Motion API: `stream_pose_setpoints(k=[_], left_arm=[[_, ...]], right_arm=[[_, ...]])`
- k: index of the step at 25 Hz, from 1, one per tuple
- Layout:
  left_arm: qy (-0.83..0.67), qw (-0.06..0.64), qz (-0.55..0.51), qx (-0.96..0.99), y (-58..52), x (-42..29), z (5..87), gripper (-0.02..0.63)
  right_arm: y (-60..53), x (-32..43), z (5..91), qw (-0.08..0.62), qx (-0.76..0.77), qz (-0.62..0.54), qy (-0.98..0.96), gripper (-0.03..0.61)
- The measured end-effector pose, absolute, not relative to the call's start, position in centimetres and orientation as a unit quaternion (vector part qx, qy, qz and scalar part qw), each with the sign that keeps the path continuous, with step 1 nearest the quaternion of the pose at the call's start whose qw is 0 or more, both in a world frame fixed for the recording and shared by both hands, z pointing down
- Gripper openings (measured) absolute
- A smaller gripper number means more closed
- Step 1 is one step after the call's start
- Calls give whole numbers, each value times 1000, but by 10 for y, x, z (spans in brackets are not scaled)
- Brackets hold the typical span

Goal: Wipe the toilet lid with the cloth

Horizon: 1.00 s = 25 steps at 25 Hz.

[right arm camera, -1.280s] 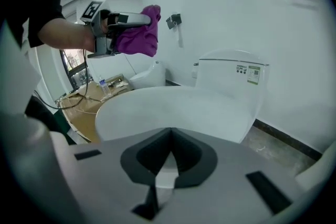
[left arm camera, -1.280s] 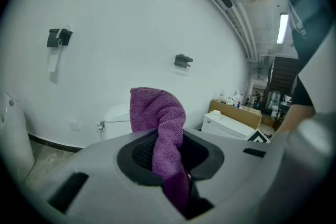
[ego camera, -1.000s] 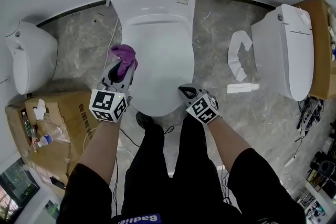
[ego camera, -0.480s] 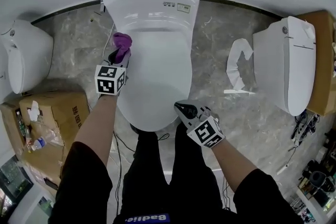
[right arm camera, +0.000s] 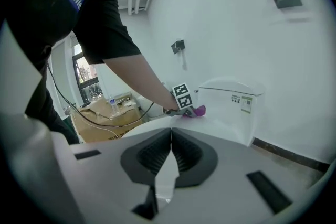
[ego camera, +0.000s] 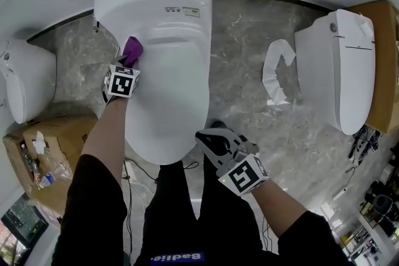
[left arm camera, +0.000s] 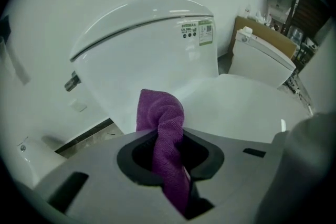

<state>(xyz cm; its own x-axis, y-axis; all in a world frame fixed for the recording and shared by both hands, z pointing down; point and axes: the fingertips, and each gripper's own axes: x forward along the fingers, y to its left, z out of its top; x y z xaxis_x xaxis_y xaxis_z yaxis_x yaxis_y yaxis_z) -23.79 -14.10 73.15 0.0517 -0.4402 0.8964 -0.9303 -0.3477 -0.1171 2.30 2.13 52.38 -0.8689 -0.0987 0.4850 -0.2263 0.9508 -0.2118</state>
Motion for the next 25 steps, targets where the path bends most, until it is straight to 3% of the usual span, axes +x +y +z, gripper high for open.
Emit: stream_pose_setpoints(k=[8, 18, 21, 25], left_arm=[[-462, 252, 487, 697, -173, -140, 733, 81], [-315, 195, 506, 779, -175, 29, 737, 81], [-308, 190, 514, 778, -166, 27, 735, 81], [-328, 194, 521, 764, -154, -34, 731, 81]], right_arm=[[6, 81, 532, 243, 132, 154, -949, 29], [7, 133, 530, 250, 176, 161, -938, 29], [14, 133, 530, 254, 187, 158, -936, 29], [32, 104, 523, 259, 186, 146, -936, 29]])
